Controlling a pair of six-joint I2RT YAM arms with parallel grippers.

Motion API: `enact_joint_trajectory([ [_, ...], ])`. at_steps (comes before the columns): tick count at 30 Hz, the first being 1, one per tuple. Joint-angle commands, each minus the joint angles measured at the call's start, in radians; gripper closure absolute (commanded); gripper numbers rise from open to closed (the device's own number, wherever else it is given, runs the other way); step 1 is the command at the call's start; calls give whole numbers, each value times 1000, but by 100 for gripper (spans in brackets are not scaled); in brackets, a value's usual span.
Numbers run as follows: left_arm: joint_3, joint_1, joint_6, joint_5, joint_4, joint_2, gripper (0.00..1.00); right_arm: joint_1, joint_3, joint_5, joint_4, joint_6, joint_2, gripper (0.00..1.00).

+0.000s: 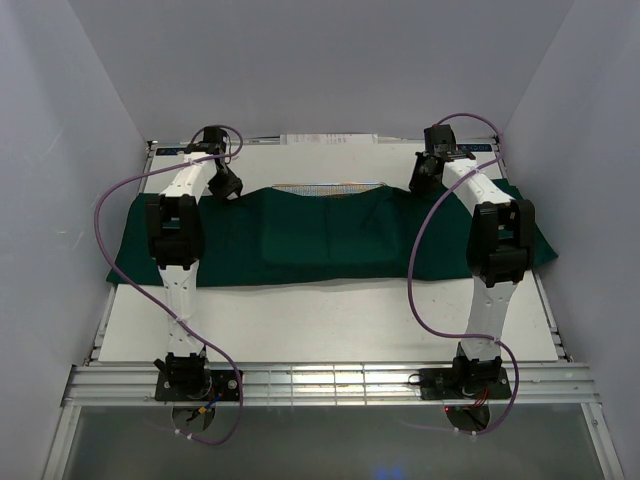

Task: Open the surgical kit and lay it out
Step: Open the surgical kit at the center of the board.

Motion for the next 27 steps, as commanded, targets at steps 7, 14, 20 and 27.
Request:
enact_joint_trajectory([
  [7, 28, 8, 22, 26, -5, 7, 74, -4, 19, 5, 16, -13, -53, 92],
  [14, 48, 10, 34, 18, -2, -16, 100, -7, 31, 23, 12, -25, -69, 92],
  [20, 68, 11, 51, 1, -4, -62, 100, -13, 52, 57, 0, -41, -102, 92],
  [27, 28, 13, 115, -71, 9, -162, 100, -16, 16, 120, -10, -29, -187, 92],
])
